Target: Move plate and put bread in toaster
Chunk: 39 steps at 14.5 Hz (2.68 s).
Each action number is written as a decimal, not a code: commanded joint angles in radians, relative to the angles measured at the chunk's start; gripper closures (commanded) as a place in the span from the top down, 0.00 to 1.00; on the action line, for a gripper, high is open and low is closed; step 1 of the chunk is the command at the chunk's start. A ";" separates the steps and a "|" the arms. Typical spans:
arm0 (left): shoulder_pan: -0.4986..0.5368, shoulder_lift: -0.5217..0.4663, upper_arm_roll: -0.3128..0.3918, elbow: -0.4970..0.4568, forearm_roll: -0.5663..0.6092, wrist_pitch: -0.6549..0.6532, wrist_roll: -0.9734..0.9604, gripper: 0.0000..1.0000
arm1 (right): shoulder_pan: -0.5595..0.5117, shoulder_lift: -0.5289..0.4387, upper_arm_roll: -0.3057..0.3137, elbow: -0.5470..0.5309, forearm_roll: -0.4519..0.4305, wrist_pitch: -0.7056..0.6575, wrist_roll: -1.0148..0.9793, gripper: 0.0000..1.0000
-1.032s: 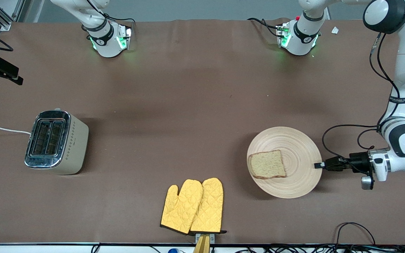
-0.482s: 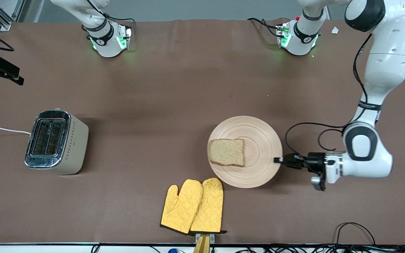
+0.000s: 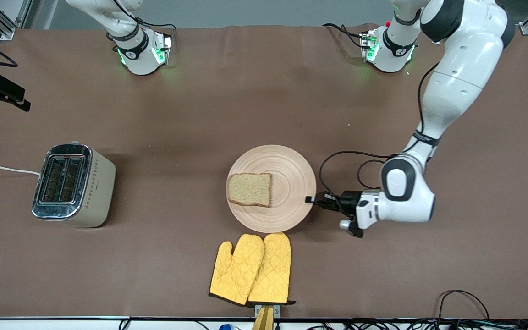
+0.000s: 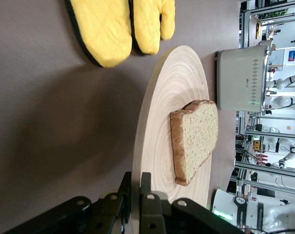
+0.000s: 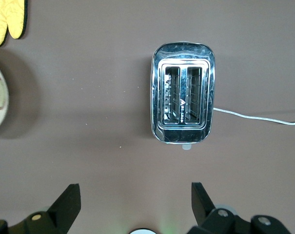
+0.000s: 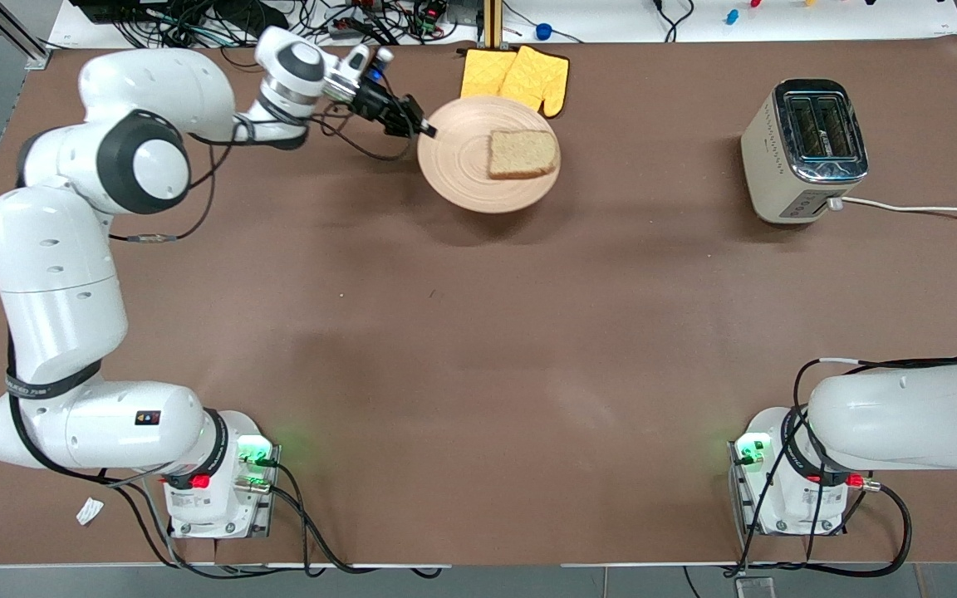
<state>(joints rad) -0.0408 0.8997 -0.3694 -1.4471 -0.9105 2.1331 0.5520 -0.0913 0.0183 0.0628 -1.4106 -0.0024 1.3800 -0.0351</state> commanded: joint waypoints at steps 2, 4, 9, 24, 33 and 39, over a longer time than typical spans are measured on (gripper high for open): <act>-0.047 0.037 -0.002 0.004 -0.045 0.048 0.012 0.05 | -0.007 -0.003 0.002 -0.007 0.006 0.005 -0.002 1.00; -0.047 0.053 -0.002 0.004 -0.044 0.062 0.022 0.06 | -0.008 -0.001 0.002 -0.007 0.006 0.007 -0.006 1.00; -0.042 0.045 0.007 0.004 -0.031 0.064 0.008 0.45 | -0.005 -0.001 0.002 -0.007 0.006 0.008 -0.005 1.00; 0.239 -0.136 0.073 0.010 0.216 0.050 -0.196 1.00 | 0.068 0.144 0.006 -0.033 0.116 0.109 0.001 1.00; 0.306 -0.340 0.082 0.007 0.494 -0.090 -0.400 1.00 | 0.270 0.204 0.006 -0.302 0.266 0.578 0.300 1.00; 0.291 -0.530 0.069 0.008 0.771 -0.324 -0.535 1.00 | 0.475 0.305 0.005 -0.398 0.263 0.859 0.491 1.00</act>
<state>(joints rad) 0.2580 0.4457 -0.3013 -1.4135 -0.2064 1.8743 0.0350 0.3447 0.2922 0.0782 -1.8018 0.2493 2.1984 0.4222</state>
